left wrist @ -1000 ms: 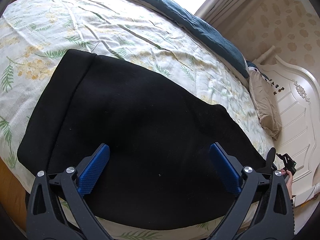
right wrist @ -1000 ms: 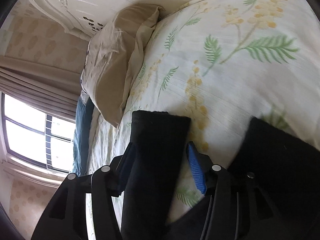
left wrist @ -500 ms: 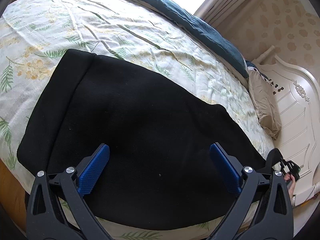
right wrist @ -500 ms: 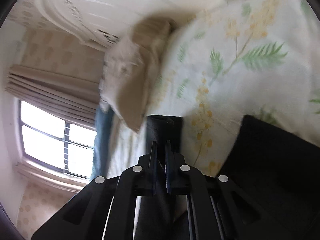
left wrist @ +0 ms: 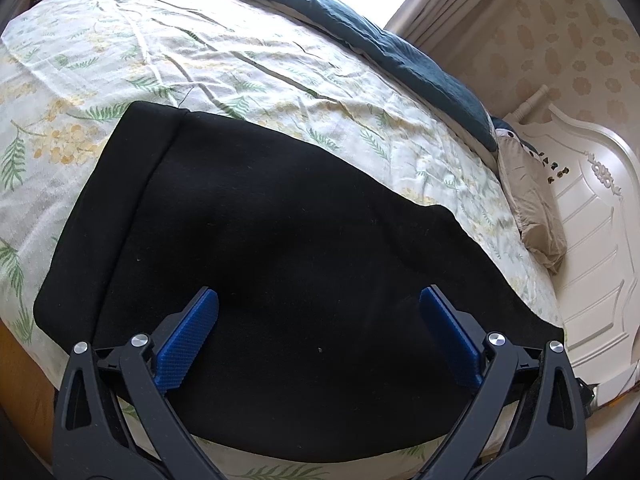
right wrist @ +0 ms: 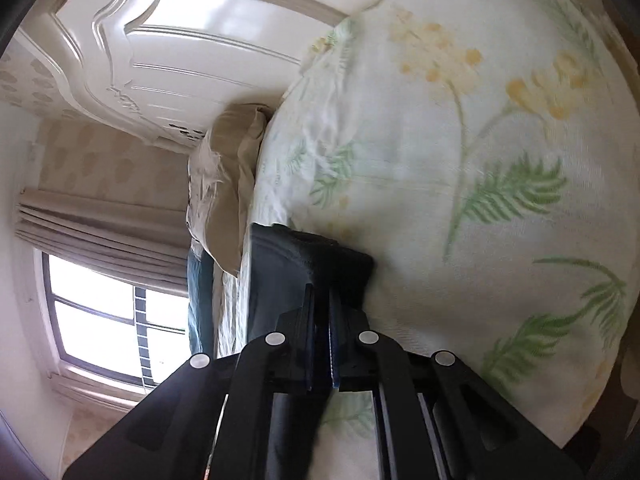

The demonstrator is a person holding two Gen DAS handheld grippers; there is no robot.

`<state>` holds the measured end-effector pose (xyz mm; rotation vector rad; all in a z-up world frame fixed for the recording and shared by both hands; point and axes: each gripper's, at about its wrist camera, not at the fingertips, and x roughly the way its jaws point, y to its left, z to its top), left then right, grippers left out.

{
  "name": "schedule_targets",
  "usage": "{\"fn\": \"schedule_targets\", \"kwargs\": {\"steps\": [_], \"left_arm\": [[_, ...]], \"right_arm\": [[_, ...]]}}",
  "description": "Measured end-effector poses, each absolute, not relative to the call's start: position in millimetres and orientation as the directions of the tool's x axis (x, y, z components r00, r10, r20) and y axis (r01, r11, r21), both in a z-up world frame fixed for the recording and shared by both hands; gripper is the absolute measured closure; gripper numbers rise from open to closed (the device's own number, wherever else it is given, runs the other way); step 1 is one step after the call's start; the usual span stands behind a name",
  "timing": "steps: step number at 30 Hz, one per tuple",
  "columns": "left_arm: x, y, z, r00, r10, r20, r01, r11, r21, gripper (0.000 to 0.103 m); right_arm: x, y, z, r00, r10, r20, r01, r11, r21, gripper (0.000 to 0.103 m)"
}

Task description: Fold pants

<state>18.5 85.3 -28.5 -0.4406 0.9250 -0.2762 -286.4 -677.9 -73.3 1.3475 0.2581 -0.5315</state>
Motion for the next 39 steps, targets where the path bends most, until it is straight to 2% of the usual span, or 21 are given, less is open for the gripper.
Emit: {"fn": "schedule_targets", "kwargs": {"steps": [6, 7, 8, 10, 15, 17, 19, 21, 22, 25, 33, 39], "left_arm": [[17.1, 84.6, -30.5, 0.586, -0.41, -0.699, 0.054, 0.88, -0.471, 0.003], [16.5, 83.9, -30.9, 0.586, -0.406, -0.701, 0.057, 0.884, -0.464, 0.003], [16.5, 82.6, -31.1, 0.587, -0.401, -0.703, 0.061, 0.888, -0.456, 0.003], [16.3, 81.8, -31.4, 0.587, -0.396, -0.706, 0.066, 0.893, -0.446, 0.003], [16.1, 83.3, -31.9, 0.585, -0.407, -0.702, 0.081, 0.89, -0.448, 0.003], [15.9, 85.0, -32.2, 0.584, -0.415, -0.698, 0.082, 0.885, -0.458, 0.003], [15.3, 86.4, -32.4, 0.583, -0.419, -0.697, 0.079, 0.882, -0.464, 0.003], [15.0, 87.2, -32.2, 0.582, -0.42, -0.696, 0.074, 0.88, -0.469, 0.003], [14.5, 87.1, -32.0, 0.582, -0.42, -0.696, 0.072, 0.879, -0.471, 0.003], [14.1, 87.8, -32.5, 0.584, -0.425, -0.692, 0.074, 0.876, -0.476, 0.003], [11.4, 88.0, -33.4, 0.589, -0.431, -0.684, 0.094, 0.876, -0.472, 0.003], [9.8, 93.0, -33.3, 0.587, -0.455, -0.669, 0.09, 0.859, -0.505, 0.003]], "right_arm": [[-276.1, -679.3, -71.0, 0.861, -0.188, -0.472, 0.498, 0.134, 0.857, 0.089], [-274.0, -679.3, -67.7, 0.855, -0.187, -0.484, 0.512, 0.156, 0.845, 0.091], [-272.0, -678.8, -64.5, 0.845, -0.195, -0.497, 0.529, 0.176, 0.83, 0.096], [-267.4, -681.4, -57.3, 0.816, -0.229, -0.531, 0.574, 0.212, 0.791, 0.097], [-274.9, -679.9, -69.7, 0.849, -0.219, -0.48, 0.518, 0.168, 0.839, 0.096], [-279.8, -665.6, -72.2, 0.871, -0.198, -0.45, 0.481, 0.157, 0.862, 0.092], [-286.9, -645.4, -71.2, 0.89, -0.193, -0.413, 0.443, 0.153, 0.883, 0.076], [-290.6, -618.9, -67.1, 0.899, -0.186, -0.397, 0.426, 0.155, 0.891, 0.065], [-291.6, -605.6, -66.3, 0.905, -0.173, -0.389, 0.414, 0.151, 0.898, 0.063], [-285.6, -552.6, -72.1, 0.93, -0.068, -0.362, 0.367, 0.1, 0.925, 0.062], [-204.1, -398.2, -101.5, 0.835, 0.423, -0.352, 0.342, 0.103, 0.934, 0.062], [-168.2, -357.4, -110.5, 0.791, 0.468, -0.393, 0.37, 0.145, 0.918, 0.062]]}}
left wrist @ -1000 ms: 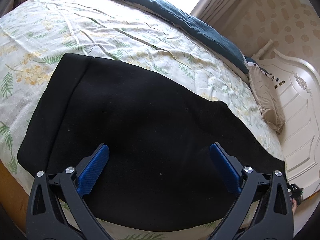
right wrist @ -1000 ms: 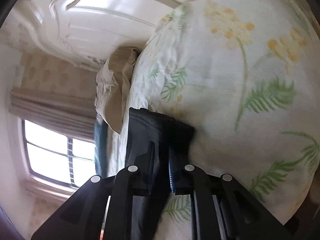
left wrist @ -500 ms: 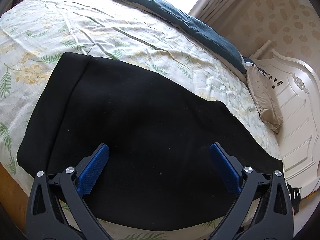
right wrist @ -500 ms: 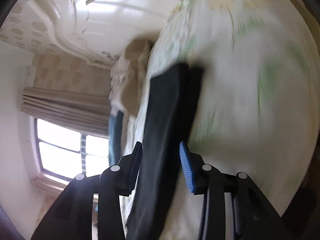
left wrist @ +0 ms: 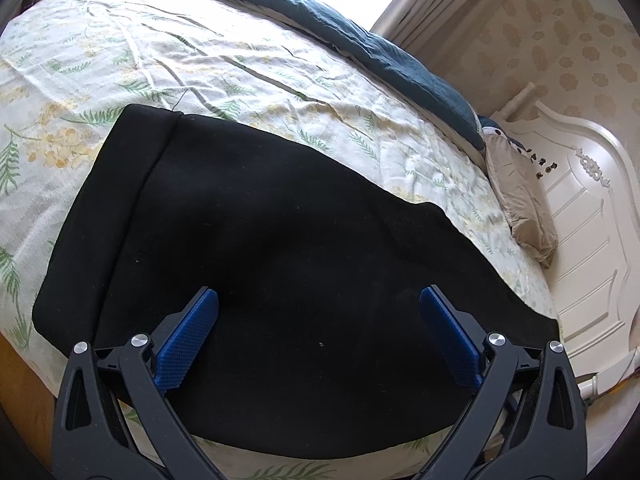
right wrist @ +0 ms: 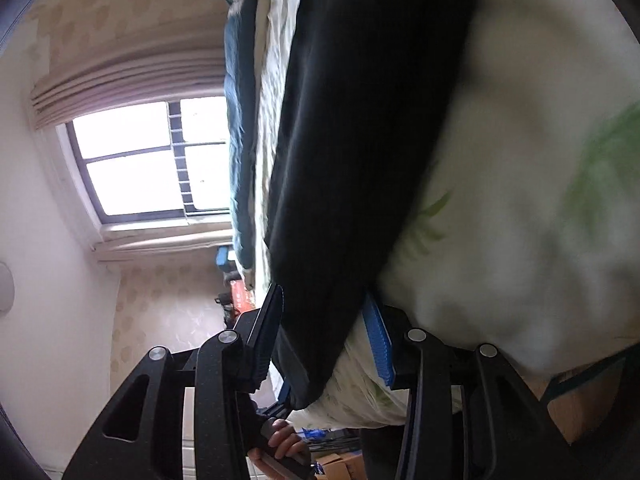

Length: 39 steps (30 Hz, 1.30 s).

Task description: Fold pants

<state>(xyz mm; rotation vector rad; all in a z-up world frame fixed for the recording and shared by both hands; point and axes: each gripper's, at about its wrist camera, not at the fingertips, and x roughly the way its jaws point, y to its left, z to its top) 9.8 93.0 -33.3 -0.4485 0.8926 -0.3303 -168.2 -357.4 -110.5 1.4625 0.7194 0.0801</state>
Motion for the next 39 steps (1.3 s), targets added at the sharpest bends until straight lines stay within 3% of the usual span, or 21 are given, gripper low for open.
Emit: {"fn": "schedule_targets", "kwargs": {"steps": [8, 13, 18, 32, 36, 39], "left_arm": [[9.0, 97.3, -33.7, 0.584, -0.489, -0.648, 0.103, 0.836, -0.539, 0.003], [9.3, 100.4, -34.8, 0.583, -0.511, -0.632, 0.101, 0.817, -0.568, 0.003], [8.5, 99.5, -35.0, 0.588, -0.508, -0.629, 0.102, 0.818, -0.566, 0.003], [9.9, 101.4, -35.2, 0.587, -0.523, -0.617, 0.101, 0.804, -0.585, 0.003], [9.7, 102.4, -35.9, 0.59, -0.52, -0.618, 0.098, 0.806, -0.584, 0.003], [9.5, 102.5, -35.5, 0.593, -0.516, -0.619, 0.097, 0.808, -0.581, 0.003]], "right_arm": [[-153.5, -340.8, -83.8, 0.751, 0.457, -0.477, 0.42, 0.226, 0.879, 0.06], [-154.9, -330.1, -70.7, 0.747, 0.492, -0.446, 0.377, 0.239, 0.895, 0.059], [-140.5, -336.8, -95.4, 0.739, 0.455, -0.497, 0.44, 0.233, 0.867, 0.058], [-142.3, -331.0, -97.8, 0.839, 0.416, -0.35, 0.286, 0.209, 0.935, 0.055], [-139.7, -332.0, -104.3, 0.833, 0.412, -0.37, 0.304, 0.22, 0.927, 0.055], [-141.2, -330.3, -99.5, 0.819, 0.416, -0.395, 0.3, 0.277, 0.913, 0.062]]}}
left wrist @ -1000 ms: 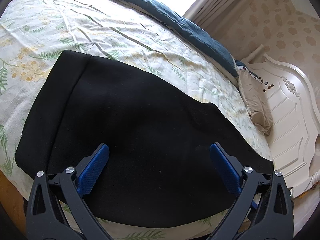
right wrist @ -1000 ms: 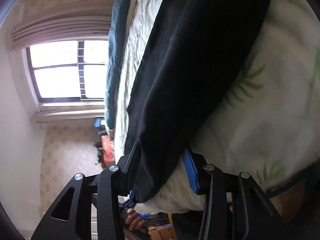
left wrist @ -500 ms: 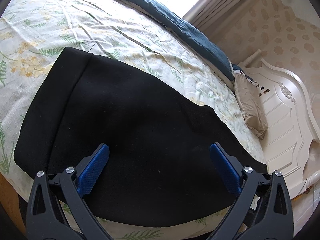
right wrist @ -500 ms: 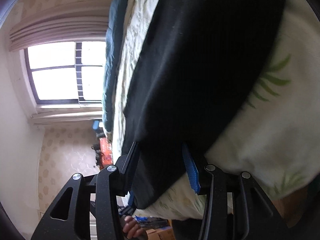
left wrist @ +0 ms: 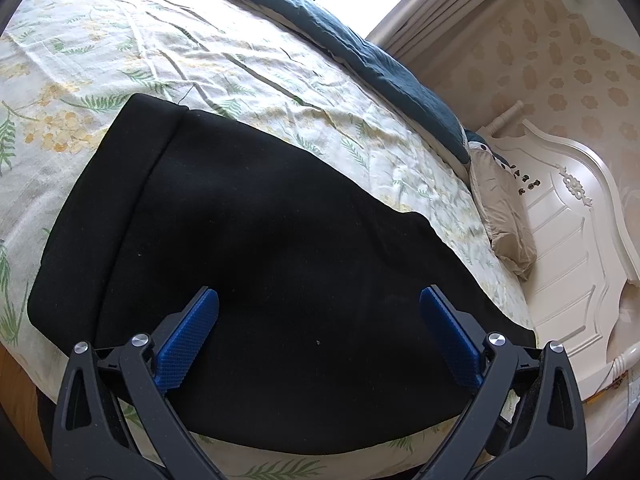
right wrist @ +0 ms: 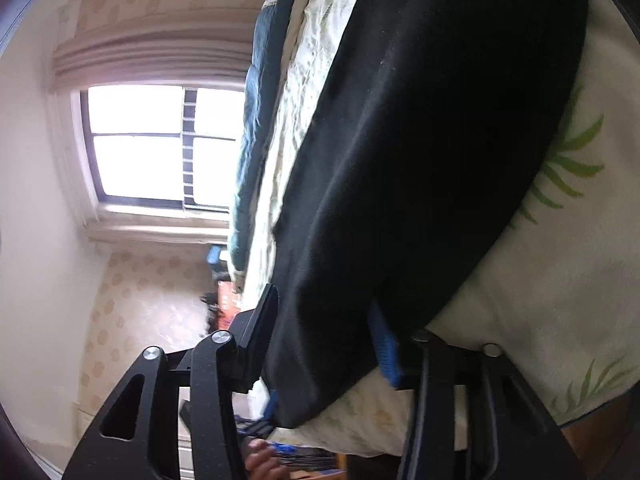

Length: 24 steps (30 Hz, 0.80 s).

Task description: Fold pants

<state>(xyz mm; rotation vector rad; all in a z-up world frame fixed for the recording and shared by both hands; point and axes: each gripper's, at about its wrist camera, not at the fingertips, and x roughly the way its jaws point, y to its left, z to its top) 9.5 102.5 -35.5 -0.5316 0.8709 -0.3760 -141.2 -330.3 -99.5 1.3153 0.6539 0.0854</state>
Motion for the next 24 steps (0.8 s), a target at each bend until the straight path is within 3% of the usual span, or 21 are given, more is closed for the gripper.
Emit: {"fn": "schedule_targets", "kwargs": {"steps": [3, 6, 13, 24], "left_arm": [[8.9, 102.6, -34.8, 0.594, -0.512, -0.62, 0.097, 0.811, -0.577, 0.003], [9.0, 102.1, -34.4, 0.594, -0.511, -0.621, 0.098, 0.812, -0.575, 0.003], [9.0, 99.9, -34.7, 0.597, -0.504, -0.625, 0.098, 0.818, -0.567, 0.003], [9.8, 97.8, -35.1, 0.594, -0.488, -0.639, 0.103, 0.834, -0.541, 0.003]], "right_arm": [[-138.9, -326.1, -91.8, 0.8, 0.445, -0.403, 0.272, 0.329, 0.904, 0.084], [-142.1, -323.2, -80.2, 0.792, 0.432, -0.432, 0.256, 0.408, 0.877, 0.09], [-149.3, -320.3, -84.7, 0.738, 0.434, -0.517, 0.295, 0.482, 0.825, 0.093], [-164.3, -328.2, -95.3, 0.679, 0.47, -0.564, 0.333, 0.488, 0.807, 0.091]]}}
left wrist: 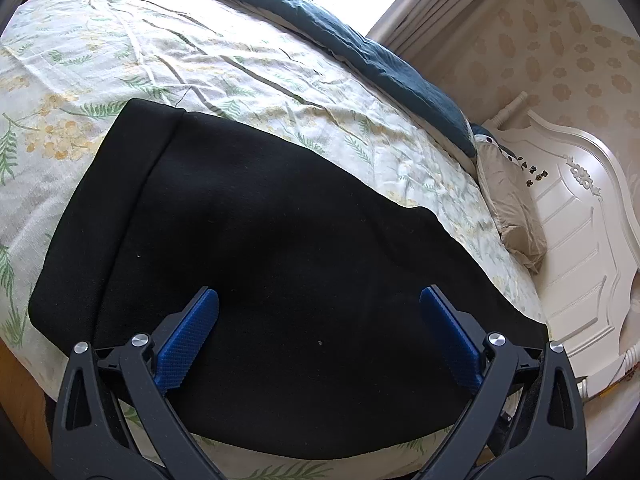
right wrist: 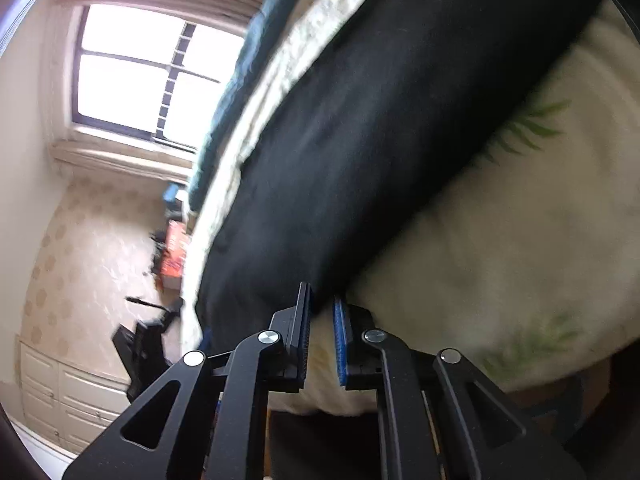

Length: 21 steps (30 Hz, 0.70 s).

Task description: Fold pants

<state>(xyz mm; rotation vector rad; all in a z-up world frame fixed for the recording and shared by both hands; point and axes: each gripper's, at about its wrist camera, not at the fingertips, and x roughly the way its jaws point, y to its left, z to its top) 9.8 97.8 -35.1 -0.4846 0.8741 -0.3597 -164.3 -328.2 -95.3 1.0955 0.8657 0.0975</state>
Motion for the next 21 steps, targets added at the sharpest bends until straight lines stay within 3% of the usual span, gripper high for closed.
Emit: {"fn": "schedule_targets", "kwargs": {"steps": [3, 5, 7, 8, 14, 15, 21], "left_arm": [[10.4, 97.3, -34.6, 0.588, -0.489, -0.644, 0.114, 0.839, -0.533, 0.003], [9.9, 96.5, -33.5, 0.586, -0.486, -0.648, 0.121, 0.843, -0.524, 0.003], [9.7, 96.8, -32.3, 0.587, -0.485, -0.649, 0.123, 0.845, -0.52, 0.003], [9.3, 96.5, -31.5, 0.588, -0.483, -0.649, 0.122, 0.846, -0.519, 0.003], [0.5, 86.0, -18.7, 0.623, -0.428, -0.655, 0.157, 0.889, -0.43, 0.003], [-1.3, 82.5, -17.1, 0.634, -0.407, -0.658, 0.173, 0.903, -0.393, 0.003], [5.3, 77.0, -27.3, 0.605, -0.365, -0.708, 0.193, 0.929, -0.314, 0.003]], "right_arm": [[-179.4, -355.3, -78.7, 0.694, 0.424, -0.582, 0.333, 0.529, 0.781, 0.091], [-190.3, -386.8, -52.8, 0.738, 0.34, -0.582, 0.311, 0.595, 0.741, 0.083], [-199.8, -422.7, -30.6, 0.778, 0.258, -0.572, 0.321, 0.62, 0.716, 0.053], [-206.8, -455.2, -16.8, 0.804, 0.219, -0.554, 0.328, 0.614, 0.718, 0.048], [-244.1, -628.4, 19.3, 0.853, -0.055, -0.518, 0.462, 0.541, 0.703, 0.044], [-246.5, -647.0, 19.5, 0.852, -0.077, -0.519, 0.474, 0.535, 0.699, 0.04], [-243.6, -746.5, -12.9, 0.75, -0.146, -0.645, 0.628, 0.463, 0.625, 0.04]]}}
